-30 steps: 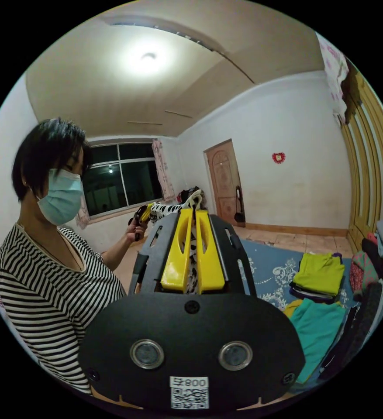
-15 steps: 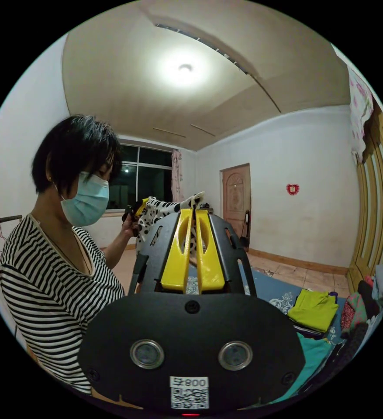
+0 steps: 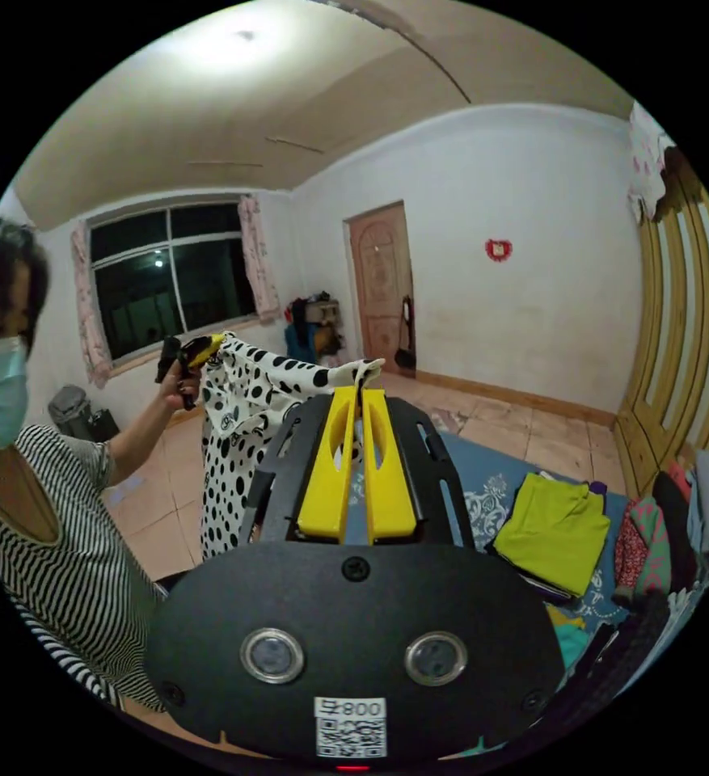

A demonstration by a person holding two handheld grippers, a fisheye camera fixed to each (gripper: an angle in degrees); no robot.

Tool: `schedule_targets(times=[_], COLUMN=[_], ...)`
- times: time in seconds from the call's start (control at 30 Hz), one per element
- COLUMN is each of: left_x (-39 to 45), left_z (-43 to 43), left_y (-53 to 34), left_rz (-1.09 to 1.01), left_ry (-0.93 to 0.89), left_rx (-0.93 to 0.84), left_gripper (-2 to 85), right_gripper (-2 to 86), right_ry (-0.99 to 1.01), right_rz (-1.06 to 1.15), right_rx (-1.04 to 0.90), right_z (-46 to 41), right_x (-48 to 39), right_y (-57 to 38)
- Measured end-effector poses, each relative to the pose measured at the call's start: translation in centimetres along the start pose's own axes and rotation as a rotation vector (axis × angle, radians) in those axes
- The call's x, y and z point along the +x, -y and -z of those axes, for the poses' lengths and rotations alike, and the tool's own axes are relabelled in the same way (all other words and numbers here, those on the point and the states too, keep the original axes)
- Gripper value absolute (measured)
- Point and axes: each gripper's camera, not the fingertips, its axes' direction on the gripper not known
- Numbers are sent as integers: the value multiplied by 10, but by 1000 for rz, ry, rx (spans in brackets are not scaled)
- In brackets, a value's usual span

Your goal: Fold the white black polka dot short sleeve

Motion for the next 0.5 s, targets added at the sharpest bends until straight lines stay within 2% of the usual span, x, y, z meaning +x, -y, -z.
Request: schedule_targets(times=[0.13,0.2,0.27,0.37,0.47,0.5], left_x=[-114,-164,-226,-295,-336,-342], left_z=[-82,-118,-154,-170,-161,-156], left_y=[12,11,-2,-37,-85,-96], left_rz=[186,216,278,419,487,501], left_ry=[125,163,299,366,367,368], left_rx=[-90,-159,-257,-329,-410,-433], left_gripper=[27,45,75,96,107,109], right_gripper=[5,4,3,-1,1,4], right_ry=[-31,-64,-135,-288,-228,-149], right_rz=[-146,-221,-290,-441,-499,-511], right_rx=[-176,-278,-412,-627,-690,-675], right_z=[-142,-207,-271,-359,-407,-417], right_x=[97,140,180,240,272,278], right_y=[25,29,24,-7,-50,-70])
